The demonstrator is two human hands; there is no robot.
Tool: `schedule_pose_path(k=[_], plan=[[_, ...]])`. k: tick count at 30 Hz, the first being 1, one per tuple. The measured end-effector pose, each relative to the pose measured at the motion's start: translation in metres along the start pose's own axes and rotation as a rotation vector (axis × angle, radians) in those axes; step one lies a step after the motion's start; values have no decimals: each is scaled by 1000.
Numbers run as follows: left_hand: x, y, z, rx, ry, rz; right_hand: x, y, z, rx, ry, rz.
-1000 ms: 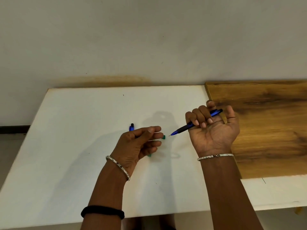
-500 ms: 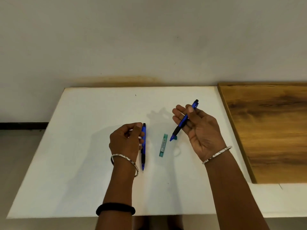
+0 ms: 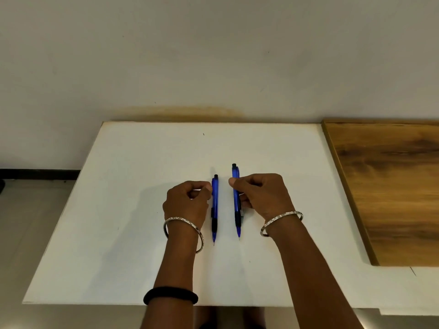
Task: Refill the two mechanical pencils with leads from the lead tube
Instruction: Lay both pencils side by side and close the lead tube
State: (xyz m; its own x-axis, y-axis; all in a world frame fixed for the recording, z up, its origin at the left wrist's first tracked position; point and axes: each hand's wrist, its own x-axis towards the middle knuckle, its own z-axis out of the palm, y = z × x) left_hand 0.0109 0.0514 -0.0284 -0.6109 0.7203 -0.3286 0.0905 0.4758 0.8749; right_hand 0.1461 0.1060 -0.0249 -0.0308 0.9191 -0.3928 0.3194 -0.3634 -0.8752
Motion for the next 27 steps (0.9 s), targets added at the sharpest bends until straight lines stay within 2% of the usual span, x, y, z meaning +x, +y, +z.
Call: schedule_pose_path(k=[12, 27], plan=[[4, -3, -4, 172, -51, 35, 0, 5, 26, -482, 198, -127], [6, -6, -9, 255, -55, 39, 2, 8, 40, -538, 215, -102]])
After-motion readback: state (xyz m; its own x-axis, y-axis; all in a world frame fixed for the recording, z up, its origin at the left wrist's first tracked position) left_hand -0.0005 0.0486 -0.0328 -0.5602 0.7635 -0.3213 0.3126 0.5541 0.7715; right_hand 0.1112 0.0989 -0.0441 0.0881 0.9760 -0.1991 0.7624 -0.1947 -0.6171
